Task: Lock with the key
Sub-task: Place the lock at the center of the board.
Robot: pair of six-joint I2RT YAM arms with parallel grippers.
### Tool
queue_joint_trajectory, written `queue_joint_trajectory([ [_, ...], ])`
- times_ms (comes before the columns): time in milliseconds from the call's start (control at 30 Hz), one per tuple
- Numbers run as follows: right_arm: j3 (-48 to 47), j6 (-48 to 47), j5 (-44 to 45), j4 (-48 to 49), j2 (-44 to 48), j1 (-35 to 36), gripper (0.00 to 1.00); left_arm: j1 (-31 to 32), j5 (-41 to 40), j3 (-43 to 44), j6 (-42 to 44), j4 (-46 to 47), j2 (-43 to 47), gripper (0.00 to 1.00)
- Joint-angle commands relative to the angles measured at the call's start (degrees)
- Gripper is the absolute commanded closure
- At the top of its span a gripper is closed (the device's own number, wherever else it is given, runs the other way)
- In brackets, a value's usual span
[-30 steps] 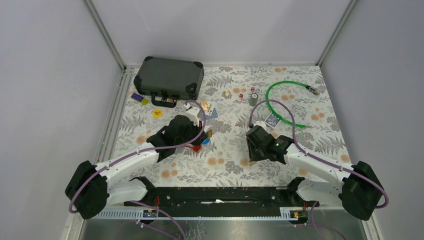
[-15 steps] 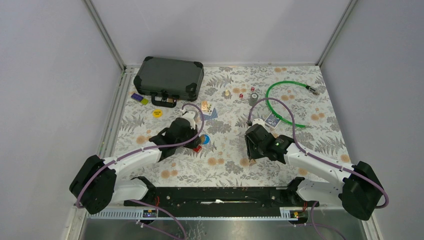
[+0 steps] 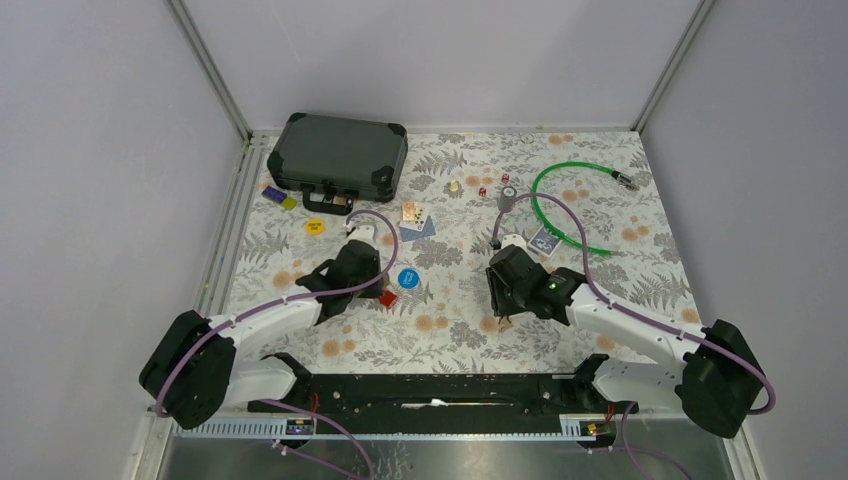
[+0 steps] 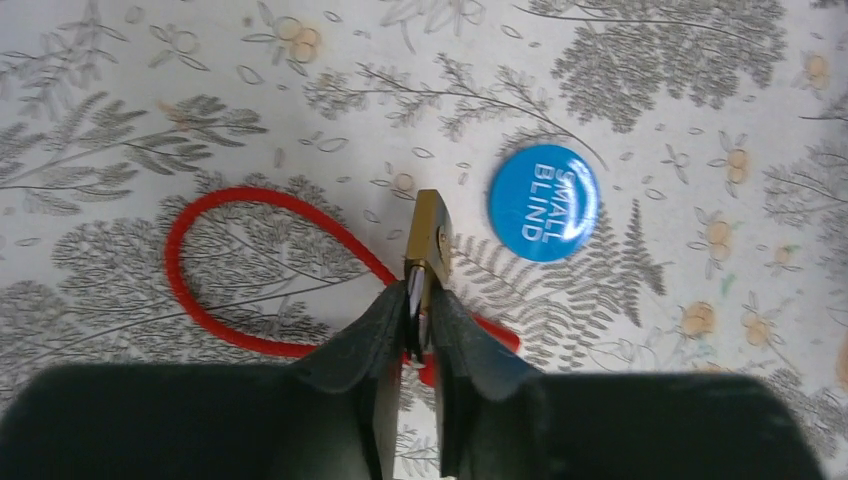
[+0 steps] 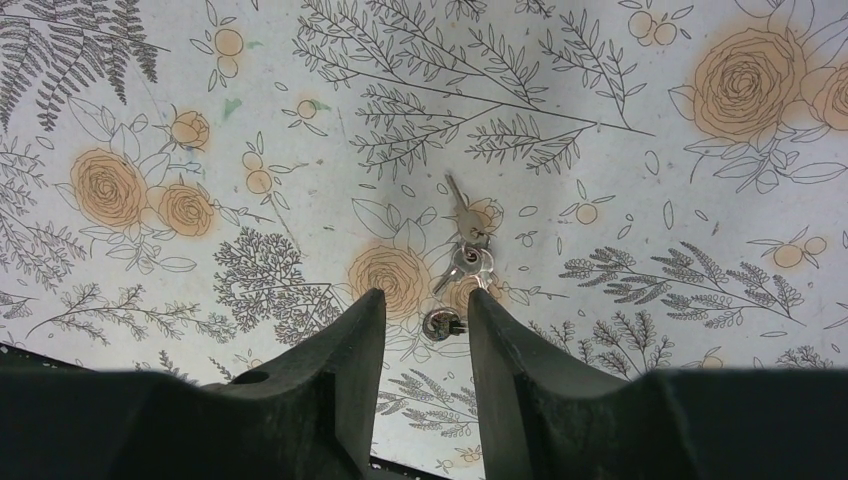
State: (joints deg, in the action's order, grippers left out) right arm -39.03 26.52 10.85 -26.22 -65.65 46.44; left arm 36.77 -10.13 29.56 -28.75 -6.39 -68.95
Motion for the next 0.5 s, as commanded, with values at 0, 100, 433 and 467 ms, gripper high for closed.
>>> queue_joint_trajectory([
  [0, -2.5, -1.1, -0.4, 1.2, -0.6, -0.1, 0.56, -0.9, -5.8, -0.1, -1.9, 0.0, 0.6, 0.76],
  [100, -2.6, -1.1, -0.5, 1.2, -0.5, -0.1, 0.55, -0.9, -6.9, 0.1, -2.3, -0.7, 1.0, 0.63],
  [433, -6.2, -0.1, 1.5, -1.7, -2.3, -0.7, 0.53, -1.3, -9.9, 2.3, -2.1, -4.8, 6.5, 0.13],
  [467, -6.8, -0.2, 2.1, -2.1, -2.9, -1.2, 0.52, -1.4, -10.2, 2.6, -2.2, -5.3, 7.5, 0.08],
])
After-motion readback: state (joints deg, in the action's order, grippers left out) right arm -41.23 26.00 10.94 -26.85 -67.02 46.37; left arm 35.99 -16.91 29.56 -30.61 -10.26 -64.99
